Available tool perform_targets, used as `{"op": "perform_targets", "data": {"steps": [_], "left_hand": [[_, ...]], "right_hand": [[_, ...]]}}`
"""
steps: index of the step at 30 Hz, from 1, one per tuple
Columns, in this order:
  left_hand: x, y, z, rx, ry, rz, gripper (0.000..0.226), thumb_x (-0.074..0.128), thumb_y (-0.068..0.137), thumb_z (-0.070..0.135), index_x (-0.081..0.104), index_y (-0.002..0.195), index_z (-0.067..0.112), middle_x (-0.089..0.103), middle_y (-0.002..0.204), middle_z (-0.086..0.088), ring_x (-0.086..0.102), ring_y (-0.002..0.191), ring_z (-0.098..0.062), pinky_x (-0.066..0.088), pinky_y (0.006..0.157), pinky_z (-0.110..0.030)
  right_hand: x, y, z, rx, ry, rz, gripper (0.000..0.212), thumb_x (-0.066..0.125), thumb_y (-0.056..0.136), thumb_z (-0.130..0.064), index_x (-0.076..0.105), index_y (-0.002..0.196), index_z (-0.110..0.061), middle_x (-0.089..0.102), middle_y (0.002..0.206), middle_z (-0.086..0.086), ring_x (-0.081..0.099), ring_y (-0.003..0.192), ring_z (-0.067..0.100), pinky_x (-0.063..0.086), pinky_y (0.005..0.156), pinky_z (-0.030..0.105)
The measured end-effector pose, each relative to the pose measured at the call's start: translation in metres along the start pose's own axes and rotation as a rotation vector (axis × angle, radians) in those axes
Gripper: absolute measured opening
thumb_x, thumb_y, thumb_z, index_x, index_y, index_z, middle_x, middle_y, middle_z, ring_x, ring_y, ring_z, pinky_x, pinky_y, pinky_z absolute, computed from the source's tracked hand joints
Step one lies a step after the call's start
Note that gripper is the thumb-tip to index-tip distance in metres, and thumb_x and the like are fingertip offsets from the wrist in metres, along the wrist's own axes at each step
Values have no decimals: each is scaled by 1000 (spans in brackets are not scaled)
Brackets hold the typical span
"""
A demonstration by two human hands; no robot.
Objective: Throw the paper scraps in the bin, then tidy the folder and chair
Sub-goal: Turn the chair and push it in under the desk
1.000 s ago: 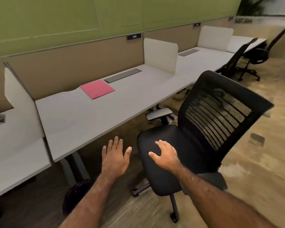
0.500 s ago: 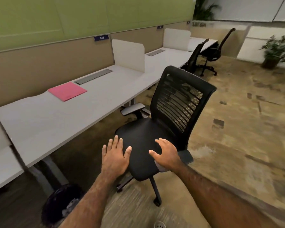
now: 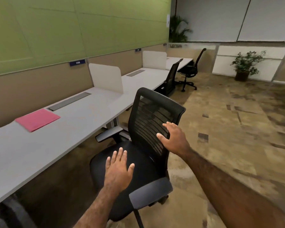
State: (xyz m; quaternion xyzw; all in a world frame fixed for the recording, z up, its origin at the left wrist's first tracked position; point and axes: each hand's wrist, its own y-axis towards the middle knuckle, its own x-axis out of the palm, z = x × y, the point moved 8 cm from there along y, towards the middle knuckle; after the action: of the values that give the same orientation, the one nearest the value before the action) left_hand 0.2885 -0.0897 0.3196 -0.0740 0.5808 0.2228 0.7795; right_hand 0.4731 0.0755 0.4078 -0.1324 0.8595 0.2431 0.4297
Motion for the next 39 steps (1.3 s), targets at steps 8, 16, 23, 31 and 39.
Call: {"op": "perform_targets", "data": {"steps": [8, 16, 23, 31, 39], "left_hand": [[62, 104, 131, 70, -26, -79, 75, 37, 93, 52, 4, 153, 21, -4, 162, 2, -8, 148, -16, -8, 118, -39], [105, 190, 194, -32, -20, -122, 94, 39, 84, 65, -5, 152, 17, 0, 162, -2, 0, 148, -21, -4, 118, -41], [136, 230, 206, -179, -57, -111, 92, 41, 88, 60, -4, 151, 11, 16, 160, -7, 25, 144, -22, 19, 117, -42], [147, 247, 210, -287, -111, -56, 89, 51, 87, 49, 6, 151, 7, 36, 152, -12, 54, 120, -27, 44, 97, -40], [147, 225, 210, -299, -191, -45, 88, 55, 86, 46, 7, 152, 13, 32, 155, -7, 52, 124, -26, 45, 97, -40]], "right_hand": [[-60, 165, 61, -150, -118, 26, 60, 53, 90, -48, 43, 141, -18, 38, 152, 6, 29, 141, 22, 25, 115, 43], [-12, 300, 107, -136, -2, -285, 57, 32, 100, -45, 36, 146, -12, 31, 156, 8, 24, 144, 19, 15, 119, 33], [58, 345, 128, -98, -107, -485, 74, 43, 93, -56, 21, 151, -15, 12, 161, 11, 17, 147, 23, 15, 118, 34], [82, 350, 141, -33, -50, -459, 81, 47, 89, -60, 12, 152, -24, 36, 153, 10, 39, 136, 31, 31, 109, 35], [74, 325, 145, -4, -20, -470, 77, 43, 91, -58, 6, 153, -28, 23, 159, 8, 30, 141, 30, 25, 114, 41]]}}
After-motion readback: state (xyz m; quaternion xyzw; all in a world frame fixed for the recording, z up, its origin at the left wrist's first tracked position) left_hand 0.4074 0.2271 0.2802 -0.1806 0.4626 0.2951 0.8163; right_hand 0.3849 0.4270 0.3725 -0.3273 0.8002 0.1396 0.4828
